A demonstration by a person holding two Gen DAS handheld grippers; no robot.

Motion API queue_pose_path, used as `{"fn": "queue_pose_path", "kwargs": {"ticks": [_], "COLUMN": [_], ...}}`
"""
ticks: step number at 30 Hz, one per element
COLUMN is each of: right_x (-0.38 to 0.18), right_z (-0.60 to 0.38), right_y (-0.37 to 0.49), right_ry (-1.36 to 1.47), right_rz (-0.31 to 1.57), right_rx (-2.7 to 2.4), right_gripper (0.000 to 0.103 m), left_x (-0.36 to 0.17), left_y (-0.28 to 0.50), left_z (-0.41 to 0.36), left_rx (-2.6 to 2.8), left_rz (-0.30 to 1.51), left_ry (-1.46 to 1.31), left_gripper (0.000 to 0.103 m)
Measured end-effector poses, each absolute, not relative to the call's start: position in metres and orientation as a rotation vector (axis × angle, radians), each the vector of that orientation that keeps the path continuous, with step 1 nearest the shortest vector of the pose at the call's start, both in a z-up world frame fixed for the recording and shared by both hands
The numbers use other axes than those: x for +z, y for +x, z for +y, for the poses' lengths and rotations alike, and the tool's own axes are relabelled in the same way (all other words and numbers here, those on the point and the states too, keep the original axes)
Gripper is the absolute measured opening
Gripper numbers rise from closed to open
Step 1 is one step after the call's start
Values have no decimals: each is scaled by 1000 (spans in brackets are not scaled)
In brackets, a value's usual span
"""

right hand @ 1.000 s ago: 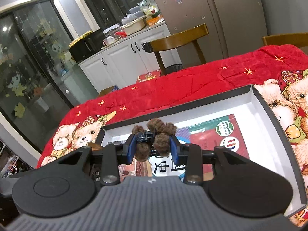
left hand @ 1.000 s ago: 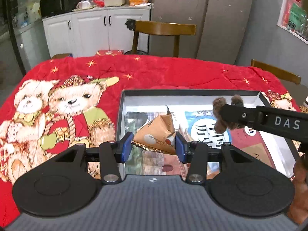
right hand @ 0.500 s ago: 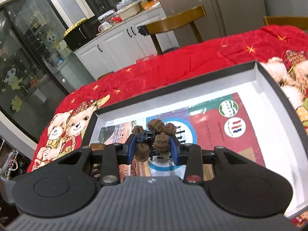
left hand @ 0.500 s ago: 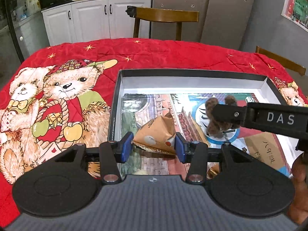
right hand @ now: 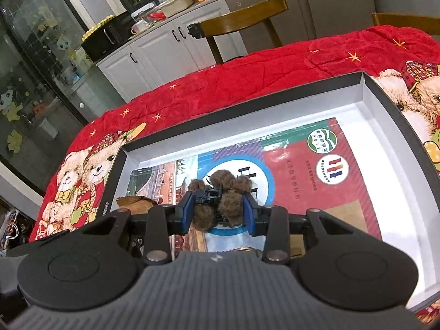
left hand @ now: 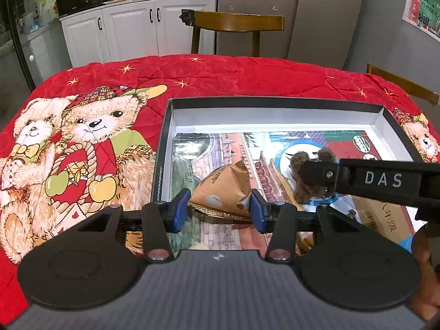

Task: Organize objects
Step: 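Carry the tan packet in left tool and brown bow in right tool into the black box, then open left tool to release the packet while right tool releases the brown bow in the box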

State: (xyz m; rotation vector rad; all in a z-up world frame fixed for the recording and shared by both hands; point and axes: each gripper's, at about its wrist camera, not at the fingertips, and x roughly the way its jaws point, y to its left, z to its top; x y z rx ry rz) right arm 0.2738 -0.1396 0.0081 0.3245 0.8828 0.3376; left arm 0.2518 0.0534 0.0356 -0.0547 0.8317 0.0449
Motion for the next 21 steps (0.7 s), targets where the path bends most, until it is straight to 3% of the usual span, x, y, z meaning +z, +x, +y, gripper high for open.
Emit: {"fn": "queue_pose_path", "kwargs": {"ticks": [6, 9, 11, 21], "right_x": [8, 8, 9, 33], "right_z": [-141, -142, -144, -154], "right_y": [274, 275, 276, 270], "right_ry": [340, 351, 365, 424], "right_rz": [890, 896, 909, 861], "right_rx": [340, 340, 341, 399], "right_gripper": [43, 49, 62, 76], "left_x": [34, 34, 34, 57], "left_y": [254, 255, 255, 248], "left_z": [55, 56, 58, 73], "left_rx": [48, 51, 51, 56], "left_rz": [828, 833, 838, 792], "left_ry": [-62, -69, -75, -142], "left_gripper": [53, 53, 54, 58]}}
